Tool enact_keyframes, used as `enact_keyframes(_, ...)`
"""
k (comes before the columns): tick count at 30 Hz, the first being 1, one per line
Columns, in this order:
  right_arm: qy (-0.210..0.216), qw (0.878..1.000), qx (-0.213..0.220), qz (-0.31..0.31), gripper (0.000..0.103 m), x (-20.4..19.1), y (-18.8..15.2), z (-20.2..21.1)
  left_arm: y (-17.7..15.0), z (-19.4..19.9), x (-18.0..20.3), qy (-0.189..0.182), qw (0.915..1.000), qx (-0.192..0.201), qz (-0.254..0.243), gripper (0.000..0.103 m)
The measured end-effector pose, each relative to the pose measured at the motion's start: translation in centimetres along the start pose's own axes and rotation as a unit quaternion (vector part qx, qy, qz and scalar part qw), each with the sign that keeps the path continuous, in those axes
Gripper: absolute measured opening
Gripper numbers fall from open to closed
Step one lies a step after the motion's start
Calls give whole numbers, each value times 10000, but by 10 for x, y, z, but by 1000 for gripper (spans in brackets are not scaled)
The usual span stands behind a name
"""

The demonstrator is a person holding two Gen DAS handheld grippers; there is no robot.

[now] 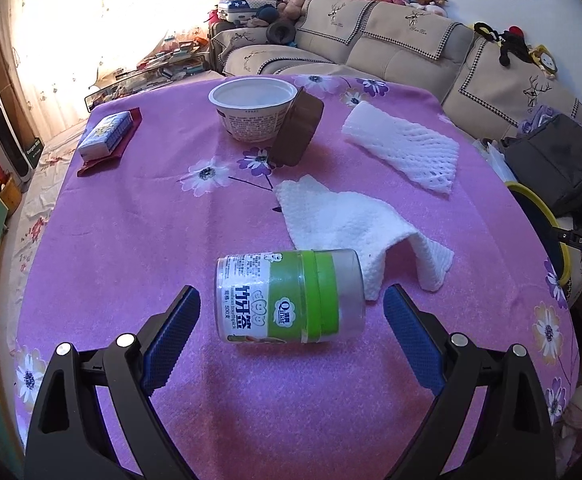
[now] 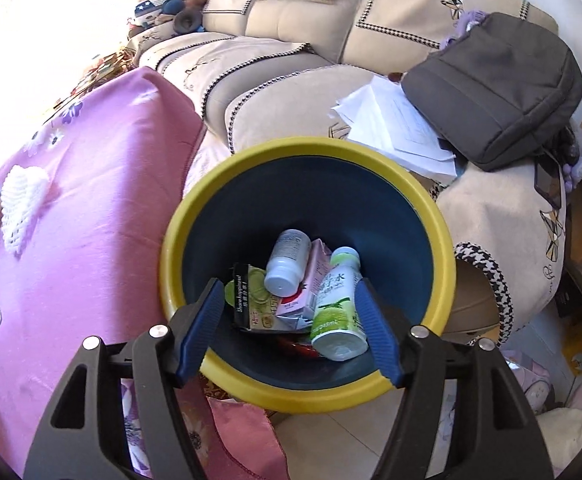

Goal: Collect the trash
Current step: 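Grasp the green-lidded jar on the table with the left gripper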

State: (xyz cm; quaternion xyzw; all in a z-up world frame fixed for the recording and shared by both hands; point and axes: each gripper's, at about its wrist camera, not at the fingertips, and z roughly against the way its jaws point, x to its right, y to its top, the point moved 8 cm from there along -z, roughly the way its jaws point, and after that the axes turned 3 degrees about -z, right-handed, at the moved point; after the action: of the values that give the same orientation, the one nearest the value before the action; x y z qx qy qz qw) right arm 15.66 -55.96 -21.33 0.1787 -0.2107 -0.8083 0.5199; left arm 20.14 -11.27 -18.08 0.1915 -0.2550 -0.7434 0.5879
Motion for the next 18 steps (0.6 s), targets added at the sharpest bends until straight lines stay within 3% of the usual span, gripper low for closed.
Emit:
enact_keyframes(10,36,9999,-37,88,64,-6,-2,-1,-2,-10,-3,51,10000,-33,43,91)
enact_keyframes(18,40,9999,-72,134,64,-8,-4,-3,-6,-13,-8,21,9999,-82,108,85)
